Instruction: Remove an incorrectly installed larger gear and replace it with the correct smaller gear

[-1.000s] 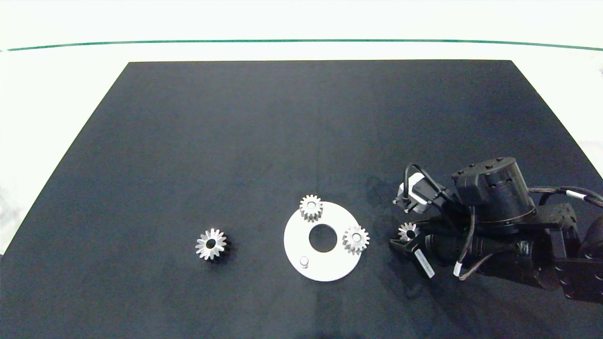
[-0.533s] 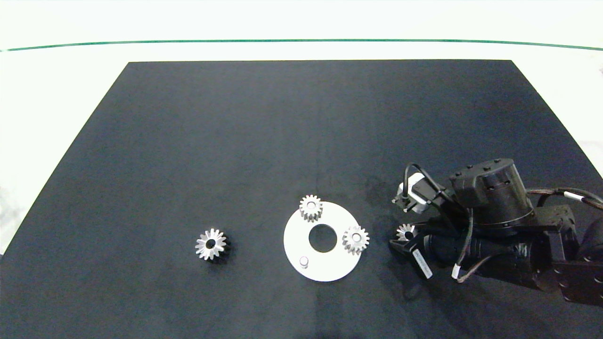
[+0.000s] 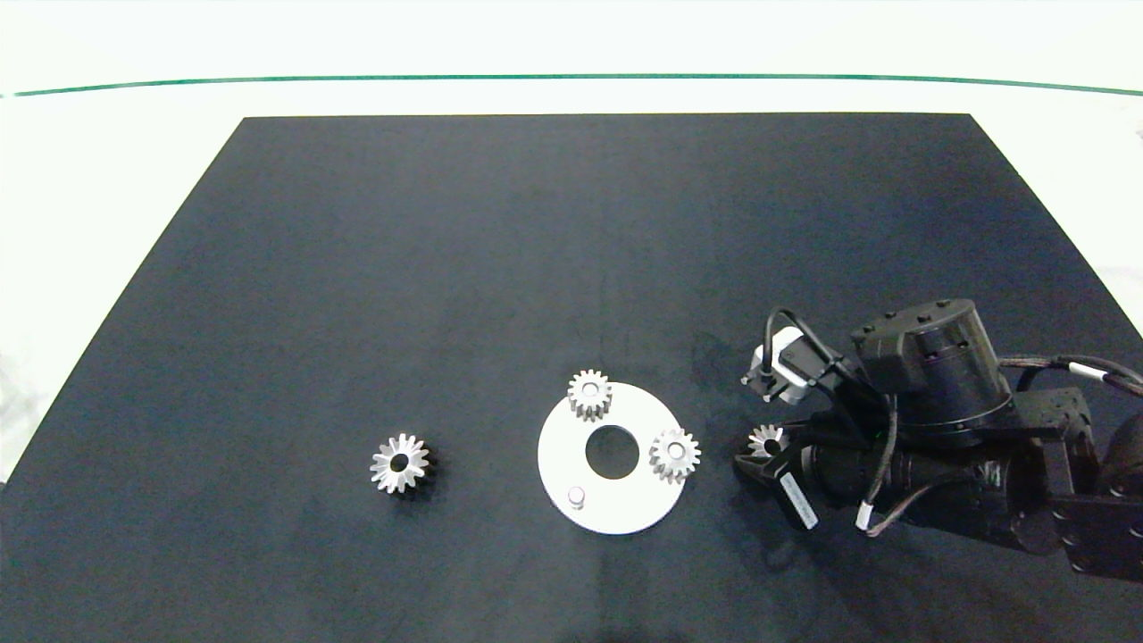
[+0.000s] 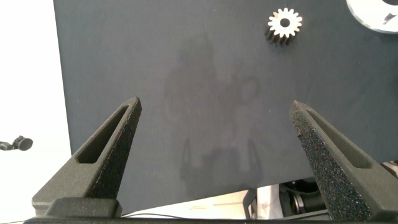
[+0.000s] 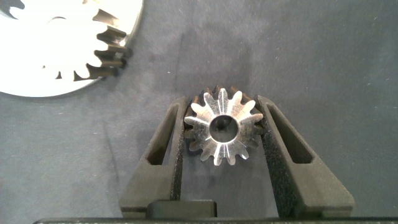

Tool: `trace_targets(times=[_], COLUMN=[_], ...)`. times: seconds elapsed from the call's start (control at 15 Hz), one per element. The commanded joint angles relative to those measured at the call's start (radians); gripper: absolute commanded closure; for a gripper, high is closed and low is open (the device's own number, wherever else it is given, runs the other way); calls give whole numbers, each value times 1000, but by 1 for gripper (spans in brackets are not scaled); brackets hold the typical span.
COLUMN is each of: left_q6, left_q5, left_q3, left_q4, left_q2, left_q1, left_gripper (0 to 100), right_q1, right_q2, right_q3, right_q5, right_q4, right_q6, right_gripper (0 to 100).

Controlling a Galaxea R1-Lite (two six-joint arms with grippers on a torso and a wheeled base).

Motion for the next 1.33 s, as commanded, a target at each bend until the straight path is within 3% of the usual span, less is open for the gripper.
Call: trace_targets(times=[0.07, 0.4, 0.73, 0.8, 0.93, 1.13, 1.33], left_q6=[1, 1, 1, 1, 1, -1, -10], left_q5=[1, 1, 1, 1, 2, 7, 8], left_q3=[16, 34, 37, 37, 37, 42, 40], left_q4=[4, 3, 3, 3, 3, 4, 3], left_q2=[-7, -25, -25, -28, -42, -73, -111], left_q1=[0, 2, 3, 3, 5, 6, 8], left_gripper=[0, 0, 0, 0, 0, 0, 0], right_q1=[29, 67, 113, 133, 164, 213, 244], right_q2=[-52, -87, -78, -67, -35, -7, 33], right_q3=[0, -11, -129, -154, -213, -299, -330], right_q5=[-3, -18, -10, -12, -18, -24, -46], right_q4=[3, 5, 53, 66, 131, 261, 273], right_q6=[5, 5, 0, -12, -43, -43, -41], right_gripper=[84, 84, 84, 84, 84, 84, 84])
